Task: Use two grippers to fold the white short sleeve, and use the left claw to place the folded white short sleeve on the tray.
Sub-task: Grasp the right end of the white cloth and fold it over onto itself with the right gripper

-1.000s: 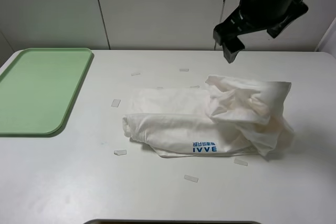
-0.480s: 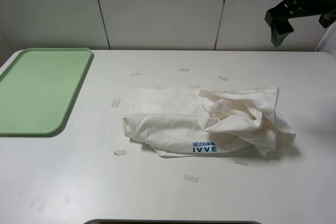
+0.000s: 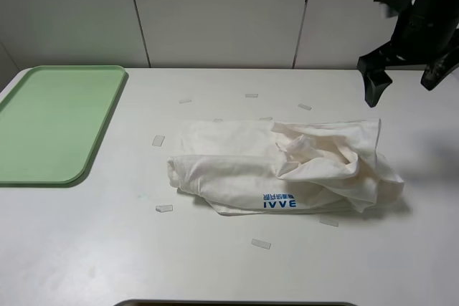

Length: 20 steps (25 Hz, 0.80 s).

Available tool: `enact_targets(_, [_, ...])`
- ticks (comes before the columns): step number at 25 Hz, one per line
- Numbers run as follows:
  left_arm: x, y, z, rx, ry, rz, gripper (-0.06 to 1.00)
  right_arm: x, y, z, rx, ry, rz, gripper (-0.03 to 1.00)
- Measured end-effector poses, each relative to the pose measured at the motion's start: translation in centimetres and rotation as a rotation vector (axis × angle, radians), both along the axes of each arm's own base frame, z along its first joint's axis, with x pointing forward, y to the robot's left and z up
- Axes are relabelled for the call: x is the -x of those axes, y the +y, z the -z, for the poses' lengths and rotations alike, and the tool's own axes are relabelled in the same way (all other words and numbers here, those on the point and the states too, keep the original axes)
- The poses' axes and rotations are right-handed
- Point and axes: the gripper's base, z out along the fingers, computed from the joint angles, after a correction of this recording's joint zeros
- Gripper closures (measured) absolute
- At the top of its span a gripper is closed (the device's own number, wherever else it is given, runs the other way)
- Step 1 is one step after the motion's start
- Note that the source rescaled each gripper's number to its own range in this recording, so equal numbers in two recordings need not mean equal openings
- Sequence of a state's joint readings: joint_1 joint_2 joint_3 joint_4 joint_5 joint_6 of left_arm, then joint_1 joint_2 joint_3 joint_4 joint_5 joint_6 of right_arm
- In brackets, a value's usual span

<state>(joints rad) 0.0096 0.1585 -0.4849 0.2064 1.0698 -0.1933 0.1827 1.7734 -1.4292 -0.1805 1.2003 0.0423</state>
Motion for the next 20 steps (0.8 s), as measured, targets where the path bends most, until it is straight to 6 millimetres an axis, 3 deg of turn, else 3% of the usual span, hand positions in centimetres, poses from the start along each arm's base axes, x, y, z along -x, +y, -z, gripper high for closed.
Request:
enact_targets(11, [0.0, 0.0, 0.0, 0.001, 0.000, 0.000, 0.00, 4.0, 1.0, 7.1, -0.150, 0.220, 0.013, -0.03])
enact_targets(16, [0.0, 0.0, 0.0, 0.001, 0.000, 0.000, 0.00, 5.6, 3.0, 9.1, -0.201, 0.236, -0.029, -0.03])
enact_targets(20, [0.0, 0.0, 0.0, 0.001, 0.000, 0.000, 0.00, 7.2, 6.0, 10.3, -0.202, 0.217, -0.122, -0.03])
